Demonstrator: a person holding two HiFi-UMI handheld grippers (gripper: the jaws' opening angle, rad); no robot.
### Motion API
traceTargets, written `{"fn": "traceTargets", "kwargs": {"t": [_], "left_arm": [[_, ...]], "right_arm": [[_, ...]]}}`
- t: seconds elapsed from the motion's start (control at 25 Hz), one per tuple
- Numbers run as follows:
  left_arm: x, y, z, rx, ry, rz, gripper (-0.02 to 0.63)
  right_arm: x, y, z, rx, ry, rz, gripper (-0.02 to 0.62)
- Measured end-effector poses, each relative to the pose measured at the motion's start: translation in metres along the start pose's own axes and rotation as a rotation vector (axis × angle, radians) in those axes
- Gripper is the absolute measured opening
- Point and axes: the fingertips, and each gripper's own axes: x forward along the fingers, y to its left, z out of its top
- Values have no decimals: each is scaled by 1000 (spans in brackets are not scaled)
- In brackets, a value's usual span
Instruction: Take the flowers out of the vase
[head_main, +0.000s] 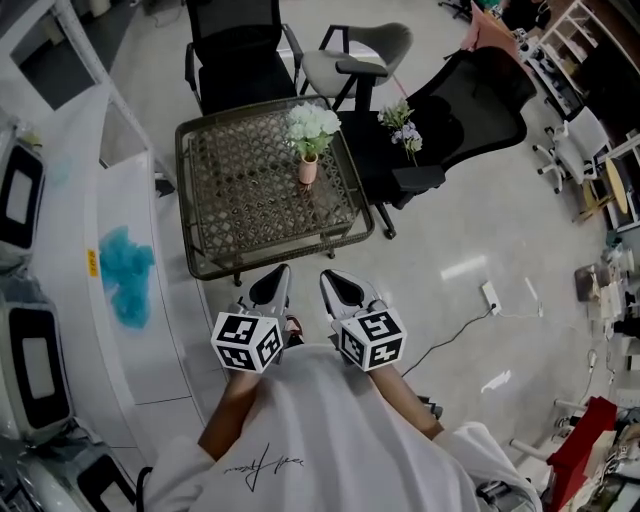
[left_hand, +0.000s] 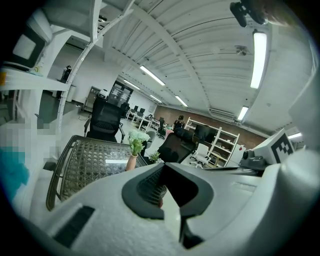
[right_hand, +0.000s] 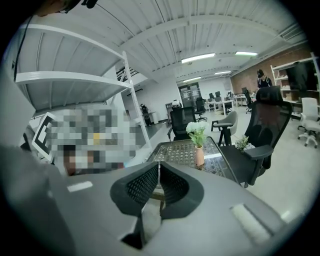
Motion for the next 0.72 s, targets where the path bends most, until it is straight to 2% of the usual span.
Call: {"fn": "traceTargets", "kwargs": {"t": [0.12,0.28,0.4,0.72], "left_arm": [[3,3,2,0,3,-7,4],[6,-1,1,-16,8,-30,4],[7,-5,-2,-19,19,-36,3],[6,0,-12,-20,42,-22,4]], "right_arm": [[4,-2,1,7,7,-1,23],[6,4,-1,76,26,68,34],[5,5,-1,114,21,86,35],[8,5,7,29,-21,52,38]]}}
